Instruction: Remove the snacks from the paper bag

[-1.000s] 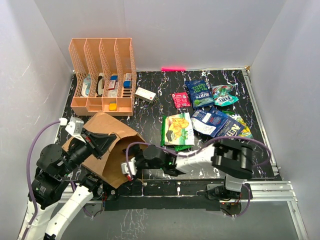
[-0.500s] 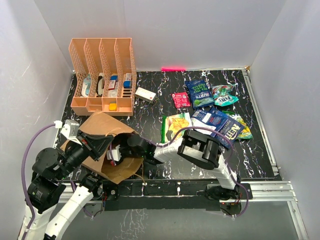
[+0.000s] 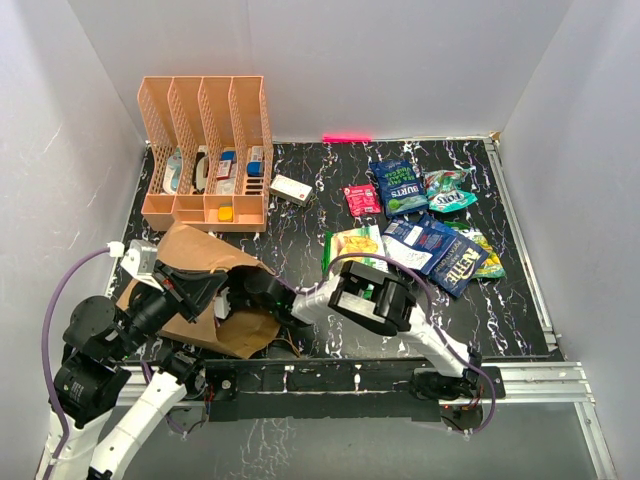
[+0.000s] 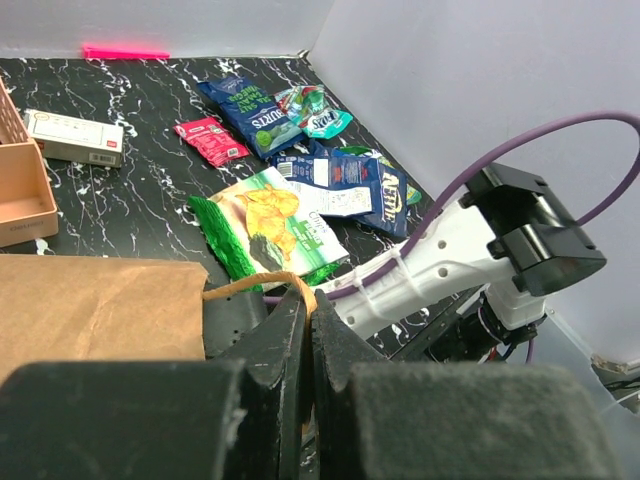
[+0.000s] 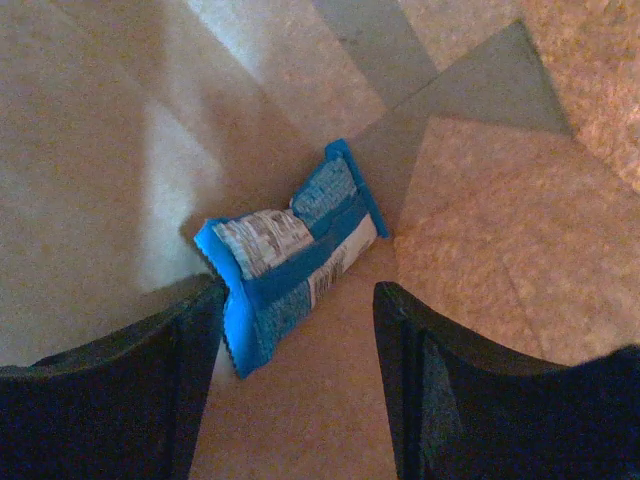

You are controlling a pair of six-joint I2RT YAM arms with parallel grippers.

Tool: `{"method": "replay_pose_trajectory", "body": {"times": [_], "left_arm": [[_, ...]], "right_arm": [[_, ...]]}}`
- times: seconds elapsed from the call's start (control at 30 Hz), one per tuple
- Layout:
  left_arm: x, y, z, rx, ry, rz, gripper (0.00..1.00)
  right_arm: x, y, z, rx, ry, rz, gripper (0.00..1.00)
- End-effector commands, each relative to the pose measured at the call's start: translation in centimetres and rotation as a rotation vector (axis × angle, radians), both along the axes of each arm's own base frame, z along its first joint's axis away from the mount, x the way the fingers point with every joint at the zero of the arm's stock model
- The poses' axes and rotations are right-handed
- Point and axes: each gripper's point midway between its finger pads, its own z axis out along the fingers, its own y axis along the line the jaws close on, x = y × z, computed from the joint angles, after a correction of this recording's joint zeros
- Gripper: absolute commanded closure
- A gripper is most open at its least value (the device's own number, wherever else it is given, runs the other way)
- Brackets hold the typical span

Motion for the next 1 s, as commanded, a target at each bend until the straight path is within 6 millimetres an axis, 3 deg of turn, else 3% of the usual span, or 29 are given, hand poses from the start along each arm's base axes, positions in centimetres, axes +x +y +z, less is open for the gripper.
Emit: {"method": "replay_pose_trajectory", "body": {"times": [0.0, 0.13, 0.23, 0.37, 0.47, 0.53, 0.63, 0.97], "left_arm": [[-0.8, -0.1, 2.1, -0.035, -0.062, -0.028, 1.0], [-0.8, -0.1, 2.2, -0.042, -0.06, -0.028, 1.0], [-0.5, -0.3, 2.0, -0.045, -0.046, -0.023, 1.0], [0.1, -0.1, 1.0, -0.034, -0.002, 0.005, 1.0], [0.6, 0.4, 0.2, -0.021, 0.02, 0.044, 1.0], [1.2, 0.9, -0.2, -0.016, 0.032, 0.089, 1.0], [2.0, 1.6, -0.9, -0.008, 0.051, 0.148, 1.0], [3.8, 2.9, -1.7, -0.003, 0.086, 0.268, 1.0]], "right_arm": [[1.6, 2.2, 1.7, 0.062, -0.08, 0.022, 0.4], [2.5, 4.3, 1.7, 0.079, -0.059, 0.035, 0.5], [5.7, 4.4, 3.0, 0.155, -0.03, -0.098, 0.62], [8.7, 2.4, 6.1, 0.273, 0.036, -0.206, 0.82], [8.3, 0.0, 8.2, 0.319, 0.052, -0.197, 0.92], [8.0, -1.4, 9.4, 0.327, 0.048, -0.208, 0.92], [6.4, -3.6, 10.3, 0.319, 0.07, -0.187, 0.92], [-4.8, -7.7, 9.9, 0.303, 0.387, 0.072, 0.92]]}}
